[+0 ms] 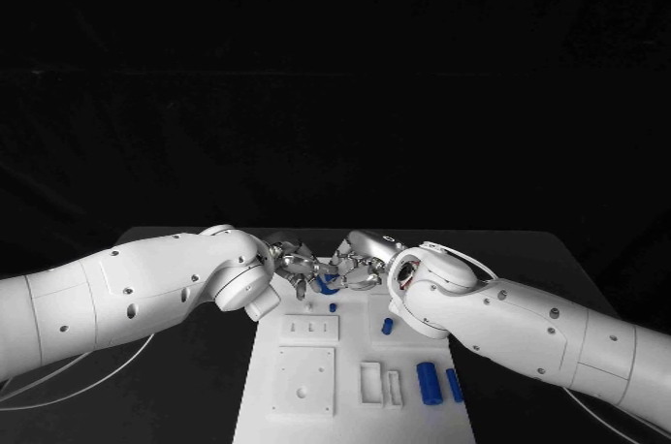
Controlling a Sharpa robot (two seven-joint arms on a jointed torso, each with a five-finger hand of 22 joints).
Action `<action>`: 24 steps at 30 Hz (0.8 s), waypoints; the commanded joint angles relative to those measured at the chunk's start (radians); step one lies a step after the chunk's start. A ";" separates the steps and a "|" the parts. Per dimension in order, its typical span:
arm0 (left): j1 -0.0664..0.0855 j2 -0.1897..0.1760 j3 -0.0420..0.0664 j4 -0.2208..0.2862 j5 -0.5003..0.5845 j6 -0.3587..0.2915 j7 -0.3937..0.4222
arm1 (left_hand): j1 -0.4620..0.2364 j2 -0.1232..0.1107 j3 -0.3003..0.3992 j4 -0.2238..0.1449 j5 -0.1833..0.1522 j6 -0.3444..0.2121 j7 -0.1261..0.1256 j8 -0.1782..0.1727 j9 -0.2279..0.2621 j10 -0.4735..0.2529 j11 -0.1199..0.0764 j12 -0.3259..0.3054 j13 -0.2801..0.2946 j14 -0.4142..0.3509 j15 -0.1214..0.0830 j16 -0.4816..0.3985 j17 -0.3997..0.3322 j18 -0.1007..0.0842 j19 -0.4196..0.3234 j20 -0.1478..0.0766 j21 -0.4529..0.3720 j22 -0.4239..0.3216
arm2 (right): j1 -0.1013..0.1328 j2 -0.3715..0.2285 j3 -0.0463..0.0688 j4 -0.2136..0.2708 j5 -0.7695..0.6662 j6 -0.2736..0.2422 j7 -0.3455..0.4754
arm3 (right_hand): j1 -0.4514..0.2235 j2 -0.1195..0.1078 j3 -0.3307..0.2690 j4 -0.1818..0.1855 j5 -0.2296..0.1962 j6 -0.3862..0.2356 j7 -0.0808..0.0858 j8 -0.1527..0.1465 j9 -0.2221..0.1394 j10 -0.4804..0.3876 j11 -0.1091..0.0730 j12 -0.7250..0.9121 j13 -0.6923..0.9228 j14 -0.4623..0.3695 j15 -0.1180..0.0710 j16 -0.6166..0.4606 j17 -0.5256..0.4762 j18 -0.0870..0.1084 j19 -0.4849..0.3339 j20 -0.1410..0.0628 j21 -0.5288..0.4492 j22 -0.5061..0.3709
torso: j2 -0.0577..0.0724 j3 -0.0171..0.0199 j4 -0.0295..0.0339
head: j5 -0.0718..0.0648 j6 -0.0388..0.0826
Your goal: Assemble the parts on the task board
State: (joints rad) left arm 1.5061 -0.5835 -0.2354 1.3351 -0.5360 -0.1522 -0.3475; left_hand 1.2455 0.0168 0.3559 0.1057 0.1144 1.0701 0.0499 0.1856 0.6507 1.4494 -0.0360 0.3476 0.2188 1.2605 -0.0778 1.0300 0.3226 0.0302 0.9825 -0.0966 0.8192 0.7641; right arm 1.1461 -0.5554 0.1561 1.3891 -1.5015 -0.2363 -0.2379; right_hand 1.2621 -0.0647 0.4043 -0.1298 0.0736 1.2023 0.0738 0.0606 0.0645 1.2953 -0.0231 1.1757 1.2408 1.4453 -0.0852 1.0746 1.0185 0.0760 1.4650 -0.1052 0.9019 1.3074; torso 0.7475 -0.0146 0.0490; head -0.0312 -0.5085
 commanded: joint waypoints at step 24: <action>0.002 0.004 -0.001 -0.007 0.004 0.002 -0.010 | -0.037 -0.081 0.170 -0.156 0.127 0.156 -0.043 -0.111 0.148 0.060 -0.025 0.008 0.017 0.035 -0.027 0.025 0.086 -0.002 0.022 -0.026 0.027 0.030 | 0.002 -0.001 -0.006 -0.004 0.000 -0.045 0.012 | 0.012 -0.006 -0.016 0.025 0.009 0.029 -0.017 0.002 0.001 -0.017 -0.007 -0.027 -0.028 -0.001 -0.007 -0.024 -0.012 0.000 0.053 -0.007 -0.025 0.109 | 0.000 0.0011 0.0001 | -0.004 -0.004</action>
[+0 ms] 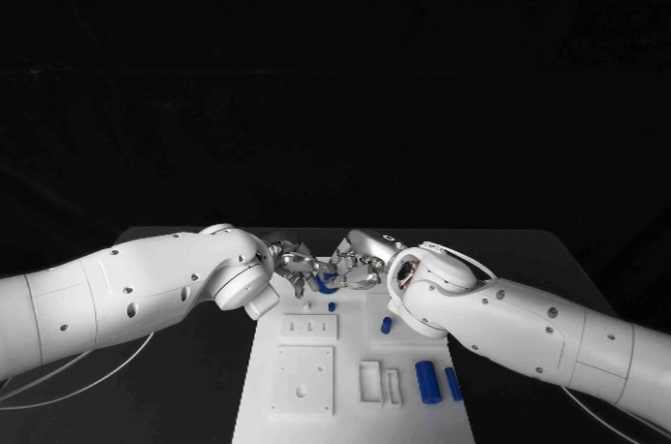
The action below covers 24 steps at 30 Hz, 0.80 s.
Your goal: Assemble the parts on the task board
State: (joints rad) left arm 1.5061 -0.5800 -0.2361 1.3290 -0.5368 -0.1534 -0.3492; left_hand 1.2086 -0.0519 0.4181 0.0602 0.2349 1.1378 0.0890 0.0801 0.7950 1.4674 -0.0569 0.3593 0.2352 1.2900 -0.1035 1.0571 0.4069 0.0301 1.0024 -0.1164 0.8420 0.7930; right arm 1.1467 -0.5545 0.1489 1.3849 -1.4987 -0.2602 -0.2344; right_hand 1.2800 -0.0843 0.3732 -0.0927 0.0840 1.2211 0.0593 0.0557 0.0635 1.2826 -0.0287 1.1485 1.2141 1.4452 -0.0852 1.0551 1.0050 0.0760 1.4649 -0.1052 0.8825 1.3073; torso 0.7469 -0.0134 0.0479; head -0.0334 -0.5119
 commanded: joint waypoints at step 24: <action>0.002 -0.001 -0.001 -0.006 0.028 0.026 -0.021 | 0.034 -0.041 0.082 -0.111 -0.009 0.102 -0.082 -0.010 -0.014 0.044 -0.005 -0.006 -0.013 0.007 -0.002 -0.010 0.012 -0.002 0.000 -0.006 0.003 0.008 | 0.000 -0.002 -0.001 -0.002 -0.001 -0.014 0.010 | -0.028 0.030 0.008 -0.049 0.032 0.038 -0.010 0.008 0.002 0.000 -0.006 -0.001 -0.002 -0.001 -0.011 -0.006 0.003 -0.005 0.053 -0.011 -0.005 0.109 | 0.000 -0.0010 0.0016 | -0.004 -0.003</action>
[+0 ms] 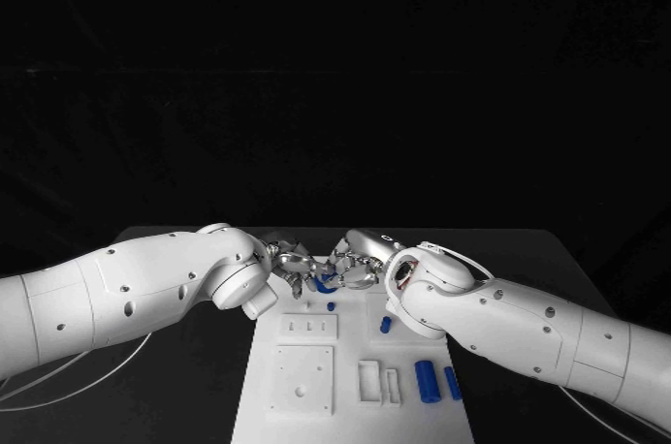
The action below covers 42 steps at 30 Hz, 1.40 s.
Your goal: Assemble the parts on the task board
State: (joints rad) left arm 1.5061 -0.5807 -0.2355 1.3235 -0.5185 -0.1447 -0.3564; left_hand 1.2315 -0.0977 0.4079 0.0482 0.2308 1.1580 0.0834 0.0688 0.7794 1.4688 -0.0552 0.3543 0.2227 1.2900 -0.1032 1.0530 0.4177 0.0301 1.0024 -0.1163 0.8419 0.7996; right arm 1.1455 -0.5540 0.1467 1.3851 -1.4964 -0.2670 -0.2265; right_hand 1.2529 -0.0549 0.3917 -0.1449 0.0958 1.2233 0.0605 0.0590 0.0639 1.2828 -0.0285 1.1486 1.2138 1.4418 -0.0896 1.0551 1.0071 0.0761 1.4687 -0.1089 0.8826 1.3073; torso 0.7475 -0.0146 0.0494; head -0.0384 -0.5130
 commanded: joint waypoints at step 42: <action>-0.013 -0.041 -0.007 0.055 -0.258 -0.029 -0.183 | -0.024 -0.014 0.101 -0.147 0.056 0.154 -0.096 -0.001 -0.062 0.047 -0.026 0.135 0.008 0.068 -0.026 0.017 0.045 -0.009 0.075 -0.030 -0.048 0.062 | -0.012 -0.252 0.047 0.058 0.166 -0.166 0.088 | 0.058 -0.089 -0.385 0.192 0.234 -0.173 0.045 0.004 -0.001 -0.194 0.039 -0.125 -0.311 -0.085 0.032 -0.105 -0.146 0.039 0.032 0.034 -0.354 0.059 | -0.018 0.0094 0.0021 | 0.021 -0.057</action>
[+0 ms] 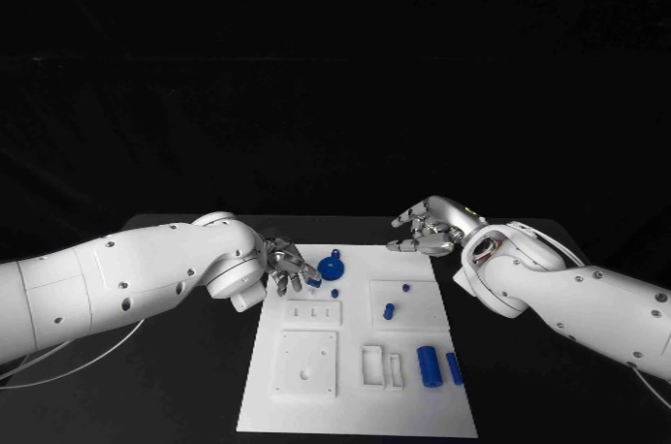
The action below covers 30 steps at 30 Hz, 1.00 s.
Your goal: Assemble the parts on the task board
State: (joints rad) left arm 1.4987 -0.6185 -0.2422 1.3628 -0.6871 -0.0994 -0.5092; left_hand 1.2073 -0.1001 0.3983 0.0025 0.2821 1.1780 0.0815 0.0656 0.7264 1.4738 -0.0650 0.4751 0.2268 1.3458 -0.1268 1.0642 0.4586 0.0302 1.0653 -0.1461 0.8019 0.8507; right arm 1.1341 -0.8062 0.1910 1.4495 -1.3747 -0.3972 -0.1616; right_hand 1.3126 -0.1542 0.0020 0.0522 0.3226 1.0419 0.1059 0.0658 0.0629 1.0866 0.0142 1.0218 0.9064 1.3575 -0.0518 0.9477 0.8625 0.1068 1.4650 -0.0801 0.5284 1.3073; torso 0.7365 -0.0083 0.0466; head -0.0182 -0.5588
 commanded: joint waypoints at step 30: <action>-0.110 0.001 -0.001 0.072 -0.210 -0.212 -0.053 | -0.016 -0.045 0.097 -0.082 0.050 0.224 -0.124 0.007 -0.022 0.041 -0.036 0.179 0.074 0.042 -0.019 0.118 0.077 -0.018 0.084 -0.013 -0.105 0.229 | 0.001 0.014 0.009 -0.046 0.060 -0.036 0.014 | -0.010 0.012 0.006 -0.012 0.050 0.017 -0.002 -0.003 0.000 -0.004 -0.005 -0.001 -0.015 -0.002 -0.007 0.001 -0.003 0.006 0.036 0.003 -0.012 0.058 | -0.020 0.0125 0.0142 | -0.005 -0.058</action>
State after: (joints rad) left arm 1.3909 -0.6210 -0.2435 1.4355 -0.8778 -0.3065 -0.5533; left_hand 1.1812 -0.1504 0.4824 -0.0652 0.3316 1.1899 0.0732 0.0685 0.7027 1.4859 -0.0772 0.6487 0.2995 1.3873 -0.1393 1.1757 0.5338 0.0298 1.1420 -0.1590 0.7022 1.0706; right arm 1.1355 -0.7935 0.1998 1.4033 -1.3171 -0.4352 -0.1499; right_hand 1.3082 -0.1498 0.0074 0.0467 0.3661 1.0497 0.1054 0.0658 0.0631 1.0867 0.0144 1.0218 0.8917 1.3576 -0.0519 0.9476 0.8606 0.1056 1.4650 -0.0801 0.5200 1.3081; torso 0.7153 0.0040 0.0602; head -0.0219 -0.6134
